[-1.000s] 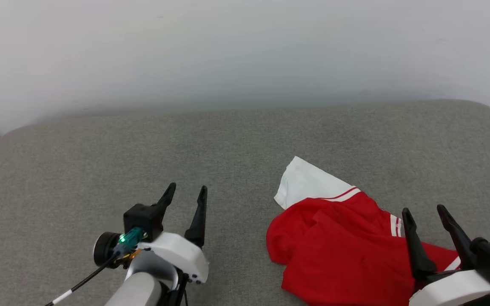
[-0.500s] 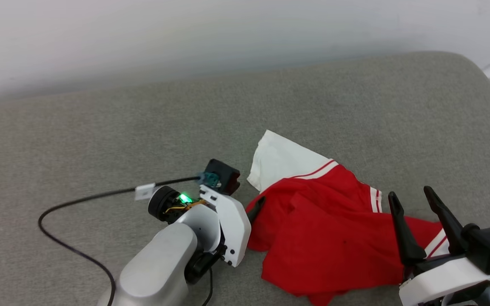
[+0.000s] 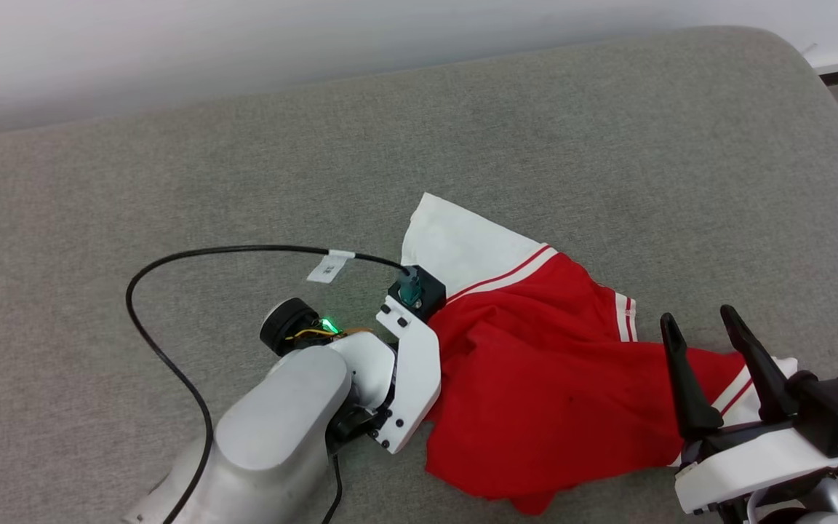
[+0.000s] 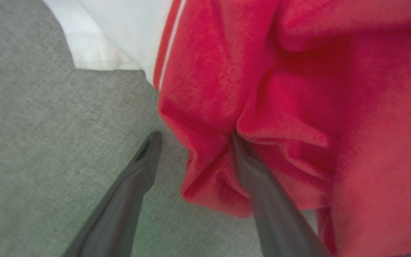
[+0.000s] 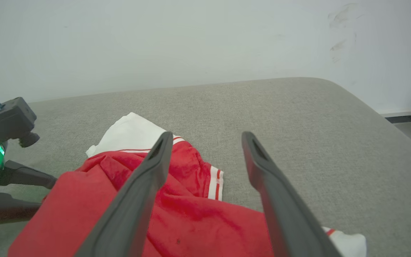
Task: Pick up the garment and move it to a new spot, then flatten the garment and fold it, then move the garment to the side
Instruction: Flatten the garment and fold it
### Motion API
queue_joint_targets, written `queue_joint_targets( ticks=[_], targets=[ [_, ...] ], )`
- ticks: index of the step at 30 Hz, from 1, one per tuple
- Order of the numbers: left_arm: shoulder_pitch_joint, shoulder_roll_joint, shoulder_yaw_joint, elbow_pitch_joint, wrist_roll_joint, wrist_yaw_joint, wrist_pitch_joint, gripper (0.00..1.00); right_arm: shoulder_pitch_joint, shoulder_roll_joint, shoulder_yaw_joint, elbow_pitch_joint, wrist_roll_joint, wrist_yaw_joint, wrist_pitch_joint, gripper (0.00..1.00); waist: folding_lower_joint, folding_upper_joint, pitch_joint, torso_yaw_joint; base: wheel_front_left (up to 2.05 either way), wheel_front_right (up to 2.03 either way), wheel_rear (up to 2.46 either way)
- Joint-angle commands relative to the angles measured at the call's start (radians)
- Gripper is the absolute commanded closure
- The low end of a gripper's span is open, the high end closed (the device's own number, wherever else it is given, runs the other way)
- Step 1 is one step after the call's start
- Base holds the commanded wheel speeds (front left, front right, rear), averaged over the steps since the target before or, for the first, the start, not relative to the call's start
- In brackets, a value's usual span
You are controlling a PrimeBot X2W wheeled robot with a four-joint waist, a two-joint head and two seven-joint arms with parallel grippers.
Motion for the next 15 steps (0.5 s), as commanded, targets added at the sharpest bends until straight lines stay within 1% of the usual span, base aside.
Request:
queue_joint_targets(
  ticks=[1,3,4,5,6,9,15],
  targets=[
    [0.050,0.023,-0.032,0.049,-0.003,-0.003,0.044,0.05,-0.016,0.005,0.002,0.002,0.008,0.000,-0.007,0.00,0.0000,-0.0001,0.002,-0.003,0.00,0.00,0.00],
    [0.056,0.030,-0.046,0.052,-0.015,-0.005,0.074,0.56,-0.016,0.006,0.002,0.007,0.008,0.000,-0.011,0.00,0.0000,-0.0001,0.003,-0.006,0.00,0.00,0.00],
    [0.054,0.033,-0.048,0.047,-0.014,-0.005,0.072,0.76,-0.017,0.006,0.001,0.008,0.008,0.000,-0.012,0.00,0.0000,-0.0001,0.002,-0.006,0.00,0.00,0.00],
    [0.051,0.036,-0.048,0.040,-0.013,-0.006,0.061,1.00,-0.018,0.007,-0.001,0.009,0.007,0.000,-0.013,0.00,0.0000,-0.0001,0.001,-0.004,0.00,0.00,0.00],
    [0.049,0.037,-0.042,0.032,-0.014,-0.005,0.044,1.00,-0.017,0.007,-0.006,0.011,0.005,0.000,-0.013,0.00,0.0000,-0.0001,-0.004,-0.001,0.00,0.00,0.00],
    [0.034,0.038,-0.014,-0.001,-0.005,0.015,-0.026,1.00,-0.014,0.008,-0.009,0.014,0.001,0.000,-0.009,0.00,0.0000,-0.0001,-0.021,0.014,0.00,0.00,0.00],
    [0.045,0.055,0.025,-0.059,0.002,0.052,-0.145,1.00,0.000,0.007,-0.013,0.012,-0.005,0.000,0.008,0.00,0.0000,-0.0001,-0.077,0.066,0.00,0.00,0.00]
  ],
)
